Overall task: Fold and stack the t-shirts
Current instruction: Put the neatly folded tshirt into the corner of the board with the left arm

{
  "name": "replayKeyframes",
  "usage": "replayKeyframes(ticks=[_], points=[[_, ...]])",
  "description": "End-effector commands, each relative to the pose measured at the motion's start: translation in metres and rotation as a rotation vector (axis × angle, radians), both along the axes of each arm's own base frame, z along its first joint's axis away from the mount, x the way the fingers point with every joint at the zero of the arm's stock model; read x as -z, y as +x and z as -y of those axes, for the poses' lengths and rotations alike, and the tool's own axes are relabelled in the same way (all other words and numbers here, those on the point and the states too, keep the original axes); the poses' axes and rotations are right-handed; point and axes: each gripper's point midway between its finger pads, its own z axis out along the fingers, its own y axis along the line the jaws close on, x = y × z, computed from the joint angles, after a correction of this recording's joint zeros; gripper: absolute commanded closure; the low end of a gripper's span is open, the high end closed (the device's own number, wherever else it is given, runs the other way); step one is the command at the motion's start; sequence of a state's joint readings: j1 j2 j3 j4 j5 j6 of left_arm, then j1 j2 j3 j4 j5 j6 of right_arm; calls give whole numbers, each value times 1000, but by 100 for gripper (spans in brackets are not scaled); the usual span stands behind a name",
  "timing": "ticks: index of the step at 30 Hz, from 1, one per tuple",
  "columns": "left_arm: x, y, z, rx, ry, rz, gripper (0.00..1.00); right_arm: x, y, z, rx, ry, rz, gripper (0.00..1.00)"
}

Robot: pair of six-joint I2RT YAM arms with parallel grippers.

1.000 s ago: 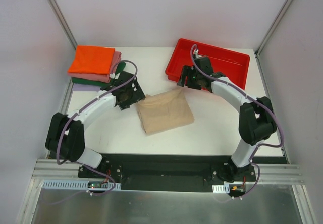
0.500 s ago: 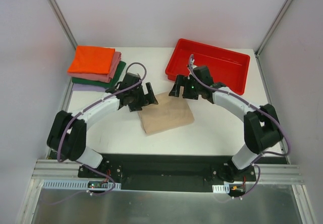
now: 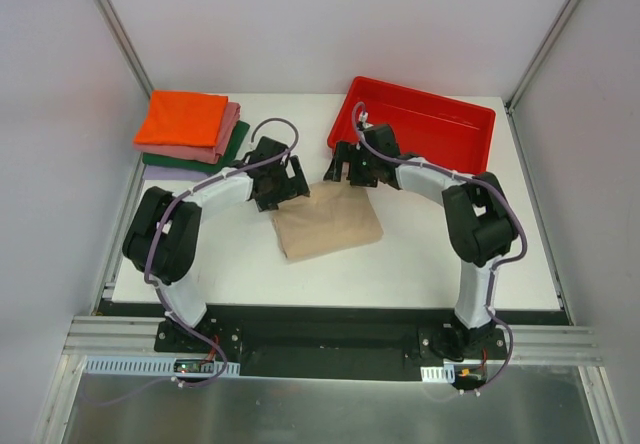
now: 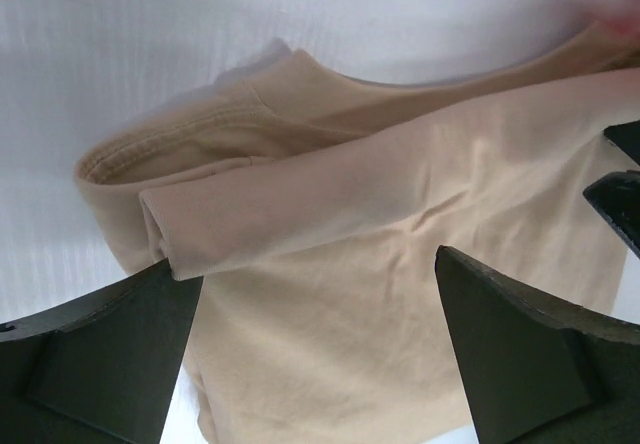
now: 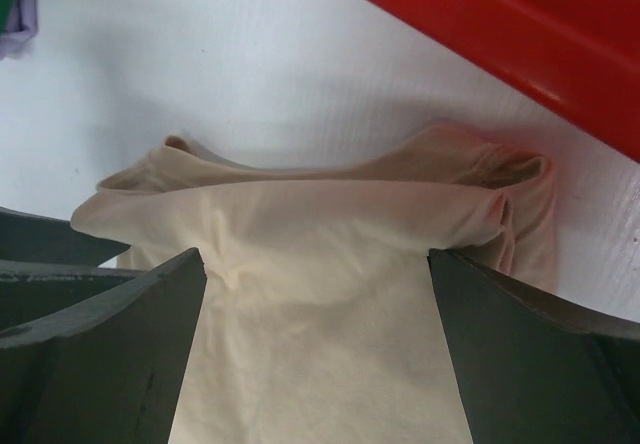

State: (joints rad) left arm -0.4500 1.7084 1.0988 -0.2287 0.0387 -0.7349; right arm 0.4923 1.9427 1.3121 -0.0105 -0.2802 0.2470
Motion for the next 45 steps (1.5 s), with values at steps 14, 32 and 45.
replayKeyframes(ticks=[14,32,45], points=[[52,-83,-21,103,-25,-193,1,54,-93,18,78,-17,-113,4],[-40,-119,-61,26,-24,82,1,-97,-136,132,474,-37,330,4],[26,-139,-60,-16,-3,-151,17,-100,-198,191,590,219,487,4]])
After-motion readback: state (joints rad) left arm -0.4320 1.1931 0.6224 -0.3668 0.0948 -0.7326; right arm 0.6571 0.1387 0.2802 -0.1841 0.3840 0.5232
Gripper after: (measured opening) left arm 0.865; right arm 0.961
